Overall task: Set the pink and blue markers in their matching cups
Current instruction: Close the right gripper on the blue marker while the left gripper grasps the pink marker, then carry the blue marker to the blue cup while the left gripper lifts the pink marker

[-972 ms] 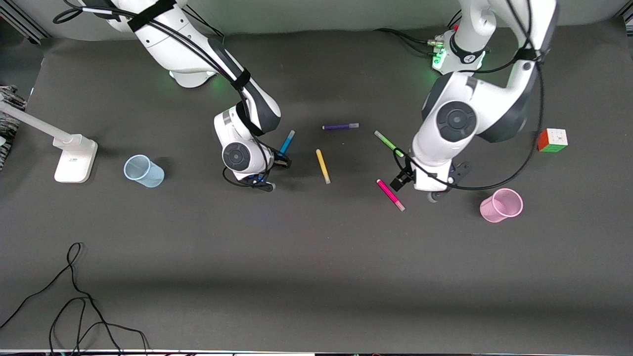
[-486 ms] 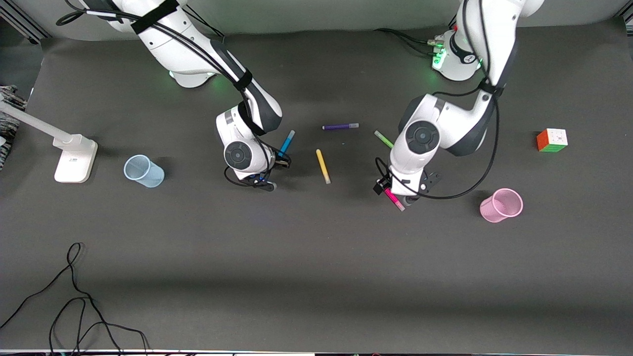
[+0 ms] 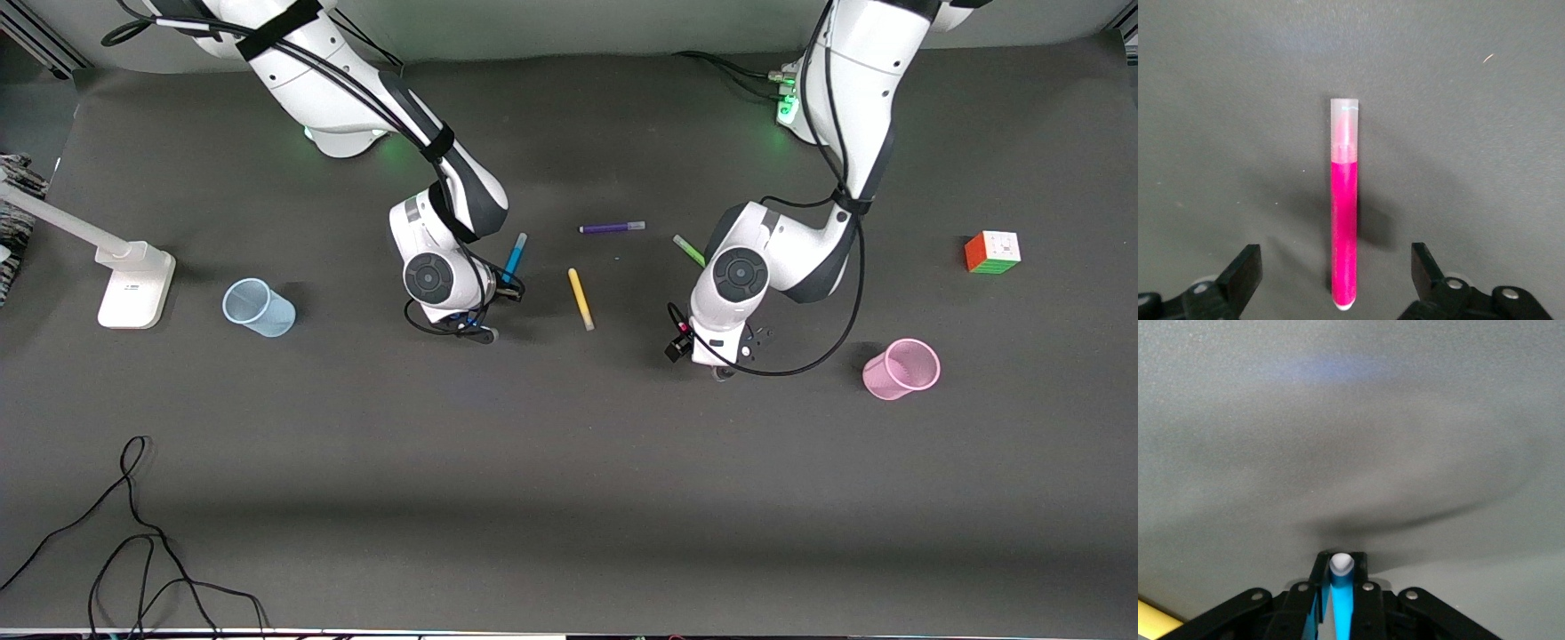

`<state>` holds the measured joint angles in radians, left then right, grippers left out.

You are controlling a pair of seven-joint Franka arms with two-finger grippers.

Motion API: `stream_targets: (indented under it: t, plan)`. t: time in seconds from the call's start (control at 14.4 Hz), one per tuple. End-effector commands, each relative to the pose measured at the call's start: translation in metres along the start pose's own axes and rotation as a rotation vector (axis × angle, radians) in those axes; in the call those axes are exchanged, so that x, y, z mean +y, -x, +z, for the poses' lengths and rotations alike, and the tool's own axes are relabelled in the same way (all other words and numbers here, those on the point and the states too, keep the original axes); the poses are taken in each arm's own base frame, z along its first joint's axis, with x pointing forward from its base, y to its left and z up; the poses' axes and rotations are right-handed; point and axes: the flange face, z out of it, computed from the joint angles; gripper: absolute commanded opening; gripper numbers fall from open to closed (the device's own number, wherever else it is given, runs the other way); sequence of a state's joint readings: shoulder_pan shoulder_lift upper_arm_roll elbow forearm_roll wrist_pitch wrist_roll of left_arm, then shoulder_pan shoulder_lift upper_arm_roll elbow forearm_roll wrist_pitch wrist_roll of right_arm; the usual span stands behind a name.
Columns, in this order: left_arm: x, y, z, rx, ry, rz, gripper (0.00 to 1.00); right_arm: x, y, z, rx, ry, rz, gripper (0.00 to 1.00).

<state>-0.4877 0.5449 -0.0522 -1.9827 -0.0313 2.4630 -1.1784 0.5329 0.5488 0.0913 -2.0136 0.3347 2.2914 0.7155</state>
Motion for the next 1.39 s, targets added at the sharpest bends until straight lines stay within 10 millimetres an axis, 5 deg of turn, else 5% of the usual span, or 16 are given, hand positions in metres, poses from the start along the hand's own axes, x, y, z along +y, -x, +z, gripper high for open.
stream_targets:
  t: [0.0, 0.21, 0.56, 0.9, 1.11, 1.32]
  plan:
    - [0.003, 0.002, -0.002, 0.019, 0.002, 0.009, 0.87, 0.0, 0.01, -0.016, -0.007, -0.009, 0.011, 0.0]
    - [0.003, 0.002, -0.003, 0.018, 0.001, 0.004, 0.5, 0.017, 0.018, -0.077, -0.006, -0.01, -0.001, 0.0]
    - [0.003, 0.002, -0.005, 0.016, -0.005, 0.004, 0.03, 0.124, -0.025, -0.213, 0.113, 0.006, -0.098, 0.0]
    - [0.005, -0.002, -0.014, 0.019, 0.004, 0.002, 0.0, 0.234, -0.069, -0.291, 0.292, 0.092, -0.297, 0.0]
    - [0.003, -0.021, -0.075, 0.029, 0.019, 0.001, 0.0, 0.277, -0.093, -0.314, 0.435, 0.23, -0.419, 0.0]
    - [-0.025, -0.07, -0.156, -0.007, 0.009, 0.074, 0.0, 0.328, -0.106, -0.297, 0.555, 0.22, -0.555, 0.0]
